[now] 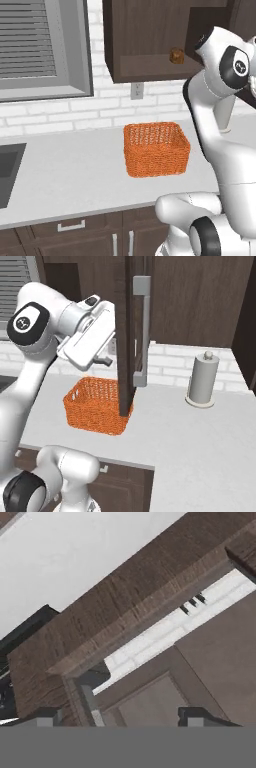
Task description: Open the cabinet, pick up the bread from the cabinet and place it in the basket. Then move the basket to the dining counter.
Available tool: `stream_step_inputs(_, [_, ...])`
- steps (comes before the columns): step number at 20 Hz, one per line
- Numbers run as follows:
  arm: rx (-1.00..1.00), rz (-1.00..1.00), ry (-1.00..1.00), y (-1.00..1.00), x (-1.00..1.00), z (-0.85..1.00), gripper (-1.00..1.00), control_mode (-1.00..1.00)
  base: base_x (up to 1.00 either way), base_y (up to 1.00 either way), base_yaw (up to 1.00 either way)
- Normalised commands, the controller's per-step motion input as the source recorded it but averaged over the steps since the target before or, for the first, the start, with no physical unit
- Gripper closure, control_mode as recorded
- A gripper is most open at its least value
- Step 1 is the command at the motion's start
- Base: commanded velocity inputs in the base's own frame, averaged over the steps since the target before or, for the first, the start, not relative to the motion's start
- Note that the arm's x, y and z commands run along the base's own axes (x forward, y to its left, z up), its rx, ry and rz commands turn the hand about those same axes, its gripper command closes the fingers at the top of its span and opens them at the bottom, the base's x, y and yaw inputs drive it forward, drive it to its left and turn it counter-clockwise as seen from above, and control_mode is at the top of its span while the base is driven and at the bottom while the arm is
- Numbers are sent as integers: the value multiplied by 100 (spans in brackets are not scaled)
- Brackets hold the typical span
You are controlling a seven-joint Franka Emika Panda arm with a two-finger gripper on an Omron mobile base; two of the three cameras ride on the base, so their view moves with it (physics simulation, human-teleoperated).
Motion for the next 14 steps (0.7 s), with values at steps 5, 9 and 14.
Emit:
stream_step_inputs(5, [13,-1,-3,33,10,-46,-100,-100,0,0,0])
stream_step_inputs(9, [7,-16,-19,100,13,-58,-100,-100,0,0,0])
stream_step_inputs(14, [41,-28,-24,89,33,-71,-100,-100,0,0,0])
